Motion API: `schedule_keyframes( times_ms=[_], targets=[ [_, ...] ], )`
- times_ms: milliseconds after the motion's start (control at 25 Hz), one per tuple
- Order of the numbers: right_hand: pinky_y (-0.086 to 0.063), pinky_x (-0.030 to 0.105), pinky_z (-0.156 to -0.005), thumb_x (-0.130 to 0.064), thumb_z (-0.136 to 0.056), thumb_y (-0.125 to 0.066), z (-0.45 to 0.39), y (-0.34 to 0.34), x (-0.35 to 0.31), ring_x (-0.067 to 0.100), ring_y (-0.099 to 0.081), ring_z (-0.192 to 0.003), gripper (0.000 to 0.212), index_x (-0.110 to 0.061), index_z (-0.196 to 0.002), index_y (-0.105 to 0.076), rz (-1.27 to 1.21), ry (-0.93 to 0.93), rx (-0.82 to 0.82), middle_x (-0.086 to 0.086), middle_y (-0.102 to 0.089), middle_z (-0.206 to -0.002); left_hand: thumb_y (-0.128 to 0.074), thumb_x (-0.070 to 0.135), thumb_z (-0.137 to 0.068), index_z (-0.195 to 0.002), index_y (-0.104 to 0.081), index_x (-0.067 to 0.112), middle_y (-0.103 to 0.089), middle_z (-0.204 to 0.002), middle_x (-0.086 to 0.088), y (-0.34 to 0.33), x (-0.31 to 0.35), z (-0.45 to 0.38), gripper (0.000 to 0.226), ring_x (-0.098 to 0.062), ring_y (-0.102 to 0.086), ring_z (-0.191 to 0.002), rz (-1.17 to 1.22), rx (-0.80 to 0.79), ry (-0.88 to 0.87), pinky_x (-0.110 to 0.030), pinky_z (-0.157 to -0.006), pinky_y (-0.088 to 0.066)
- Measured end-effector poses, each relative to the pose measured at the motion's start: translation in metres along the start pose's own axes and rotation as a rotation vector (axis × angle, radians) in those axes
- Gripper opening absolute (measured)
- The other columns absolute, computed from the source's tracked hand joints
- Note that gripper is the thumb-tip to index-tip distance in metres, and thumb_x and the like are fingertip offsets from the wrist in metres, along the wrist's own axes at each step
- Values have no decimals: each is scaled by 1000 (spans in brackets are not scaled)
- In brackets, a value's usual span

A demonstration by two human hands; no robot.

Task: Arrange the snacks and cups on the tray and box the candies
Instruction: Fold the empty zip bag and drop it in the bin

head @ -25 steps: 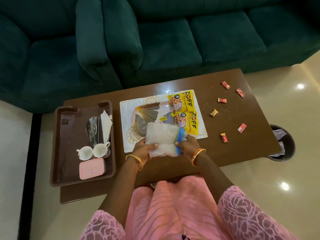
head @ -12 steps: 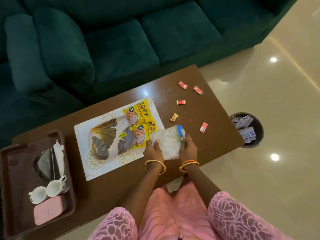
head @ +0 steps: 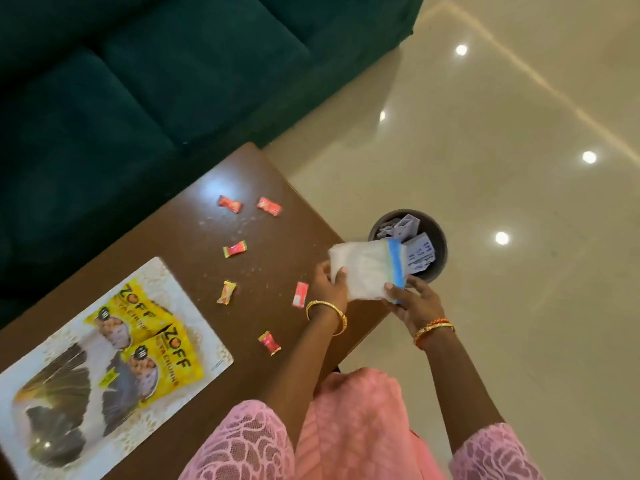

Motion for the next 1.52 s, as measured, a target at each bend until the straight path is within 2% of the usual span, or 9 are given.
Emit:
schedule_keyframes(
  times_ms=[120,280,360,480,760,920,1200,1400,1520],
  targets=[
    [-53,42,-78,11,-75,-67,-73,58,-21,39,-58,-99,40,-7,-102,-43,-66,15,265,28,-46,-128,-63,9,-79,-114,-46,11,-55,-96,-8,-93,11,-50,38,-34,-60,-96,-78,-198,38,-44,-87,-53],
    [-57,38,-55,3,-73,-72,-180,103,-13,43,-61,-99,29,-14,-72,-48,0,21,449,28,-56,-119,-61,2,-79,-64,-54,12,-65,-92,-20,-189,-17,-132,19,-37,-62,-83,-244,-301,152,-48,-88,-53],
    [-55,42,-63,3,-73,-72,-230,121,0,40,-60,-92,29,-14,-68,-49,22,47,519,31,-59,-115,-60,-2,-82,-76,-62,1,-64,-99,-22,-228,-38,-168,8,-36,-62,-86,-203,-358,260,-52,-88,-52],
    [-54,44,-78,6,-75,-70,-297,143,31,43,-61,-95,21,-4,-72,-52,-26,25,567,33,-59,-114,-53,1,-87,-124,-49,-7,-54,-130,-24,-270,-69,-214,39,-39,-55,-116,-341,-403,324,-47,-98,-48],
    [-45,42,-101,-13,-84,-63,-382,150,59,34,-55,-115,39,-10,-122,-54,307,23,532,18,-55,-131,-49,8,-88,-132,-42,-2,-47,-136,-23,-314,-107,-257,46,-37,-48,-121,-758,-553,205,-42,-102,-44],
    [-37,48,-109,-12,-92,-46,-401,127,75,39,-40,-128,51,-21,-140,-34,597,-47,279,17,-37,-145,-46,14,-92,-132,-43,3,-49,-134,-21,-322,-105,-258,41,-35,-48,-120,-974,-633,55,-38,-98,-41],
    [-47,44,-96,-5,-88,-48,-329,116,16,35,-54,-110,26,-3,-112,-60,740,316,562,22,-58,-121,-55,14,-86,-133,-39,6,-51,-132,-19,-296,-66,-222,51,-37,-52,-116,-1122,-590,-126,-39,-90,-45],
    [-43,45,-96,-11,-91,-46,-219,45,-41,35,-50,-110,24,2,-107,-58,970,681,488,24,-59,-115,-49,13,-85,-127,-43,8,-48,-132,-15,-230,26,-144,42,-32,-43,-122,-1293,-368,-788,-43,-97,-39],
    [-36,47,-105,-18,-93,-43,-141,-3,-50,37,-45,-121,33,0,-120,-51,1084,801,446,24,-53,-128,-40,11,-88,-137,-31,6,-34,-146,-18,-155,47,-95,50,-33,-29,-136,-1253,-199,-919,-44,-110,-27]
  ],
)
Point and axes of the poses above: each hand's wrist, its own z-axis away from the middle knuckle, its own y-axis out of the back of the hand, x = y × z, the point moved 9 cm from there along -z, towards the middle knuckle
